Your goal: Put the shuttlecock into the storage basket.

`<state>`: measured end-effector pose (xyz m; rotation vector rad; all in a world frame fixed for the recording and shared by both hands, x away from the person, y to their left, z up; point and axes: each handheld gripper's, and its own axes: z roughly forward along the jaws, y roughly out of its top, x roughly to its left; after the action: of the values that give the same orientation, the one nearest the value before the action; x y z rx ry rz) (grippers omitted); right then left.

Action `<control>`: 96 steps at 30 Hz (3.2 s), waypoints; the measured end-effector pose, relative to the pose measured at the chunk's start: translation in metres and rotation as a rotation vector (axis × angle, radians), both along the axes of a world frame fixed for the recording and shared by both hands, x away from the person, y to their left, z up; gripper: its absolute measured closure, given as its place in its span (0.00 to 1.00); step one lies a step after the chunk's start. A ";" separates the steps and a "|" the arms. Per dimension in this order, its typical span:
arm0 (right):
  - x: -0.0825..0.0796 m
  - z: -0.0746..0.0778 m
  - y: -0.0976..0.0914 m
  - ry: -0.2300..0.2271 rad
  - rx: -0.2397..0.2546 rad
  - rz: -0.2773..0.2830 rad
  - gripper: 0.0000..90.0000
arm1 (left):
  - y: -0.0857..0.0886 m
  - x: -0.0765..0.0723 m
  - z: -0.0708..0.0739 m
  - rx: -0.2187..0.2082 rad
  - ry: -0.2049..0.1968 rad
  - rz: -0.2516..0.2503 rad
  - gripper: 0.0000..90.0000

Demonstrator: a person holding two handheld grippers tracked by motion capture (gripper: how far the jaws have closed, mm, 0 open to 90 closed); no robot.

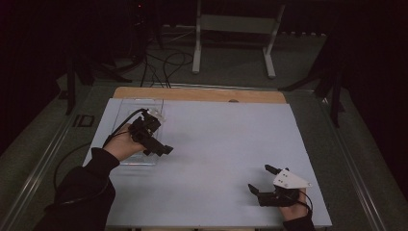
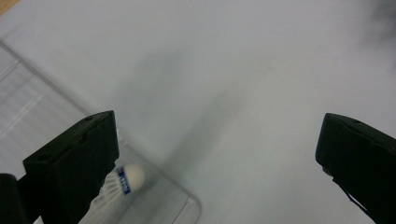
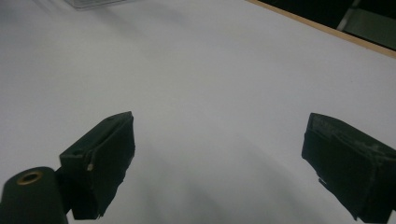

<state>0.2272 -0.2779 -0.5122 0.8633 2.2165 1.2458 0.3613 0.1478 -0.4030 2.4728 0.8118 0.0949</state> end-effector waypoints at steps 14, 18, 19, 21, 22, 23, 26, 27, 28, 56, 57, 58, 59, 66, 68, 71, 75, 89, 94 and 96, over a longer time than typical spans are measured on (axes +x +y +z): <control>0.000 0.000 0.000 -0.002 0.000 0.001 0.11 | -0.023 -0.007 -0.003 -0.041 -0.022 -0.039 0.00; 0.000 0.001 0.000 -0.002 0.002 0.001 0.11 | -0.029 -0.009 -0.007 -0.053 -0.024 -0.053 0.00; 0.000 0.001 0.000 -0.003 0.002 0.002 0.11 | -0.032 -0.010 -0.009 -0.060 -0.027 -0.062 0.00; -0.001 0.001 0.000 -0.004 0.002 0.001 0.11 | -0.035 -0.012 -0.012 -0.075 -0.027 -0.076 0.00; -0.001 0.001 0.000 -0.004 0.002 0.001 0.11 | -0.035 -0.012 -0.012 -0.075 -0.027 -0.076 0.00; -0.001 0.001 0.000 -0.003 0.003 0.001 0.11 | -0.038 -0.013 -0.014 -0.073 -0.031 -0.092 0.00; 0.000 0.001 0.000 -0.002 0.004 0.002 0.11 | -0.040 -0.015 -0.016 -0.087 -0.042 -0.092 0.00; 0.000 0.001 0.000 -0.004 0.004 0.003 0.11 | -0.042 -0.017 -0.018 -0.095 -0.046 -0.103 0.00; 0.000 0.001 0.000 -0.004 0.004 0.003 0.11 | -0.042 -0.017 -0.018 -0.095 -0.046 -0.103 0.00; -0.001 0.001 0.000 0.000 0.002 0.009 0.11 | -0.036 -0.051 -0.058 -0.150 -0.024 -0.156 0.00; -0.001 0.001 0.000 0.001 0.003 0.009 0.11 | -0.035 -0.052 -0.061 -0.157 -0.029 -0.166 0.01; -0.001 0.001 0.000 0.001 0.003 0.009 0.11 | -0.035 -0.052 -0.061 -0.157 -0.029 -0.166 0.00; -0.001 0.001 0.001 0.002 0.002 0.009 0.11 | -0.034 -0.055 -0.064 -0.164 -0.028 -0.159 0.00; -0.001 0.001 0.000 0.001 0.006 0.009 0.11 | -0.029 -0.063 -0.072 -0.165 -0.027 -0.172 0.00; -0.001 0.001 0.000 0.001 0.002 0.010 0.11 | -0.027 -0.066 -0.075 -0.170 -0.025 -0.166 0.01; -0.001 0.001 0.000 0.000 0.005 0.009 0.11 | -0.021 -0.072 -0.080 -0.170 -0.026 -0.157 0.01; -0.001 0.001 0.001 0.002 0.004 0.009 0.11 | -0.014 -0.078 -0.083 -0.188 -0.025 -0.140 0.01; -0.001 0.001 0.001 0.006 0.003 0.009 0.11 | 0.003 -0.095 -0.099 -0.185 -0.070 -0.093 0.00; -0.001 0.001 0.001 0.005 0.003 0.011 0.11 | 0.008 -0.100 -0.105 -0.189 -0.075 -0.074 0.01; -0.001 0.001 0.001 0.008 0.004 0.010 0.11 | 0.012 -0.102 -0.108 -0.197 -0.071 -0.064 0.00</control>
<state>0.2261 -0.2766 -0.5115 0.8609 2.2280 1.2538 0.2594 0.1597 -0.5114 2.2940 0.6778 0.0757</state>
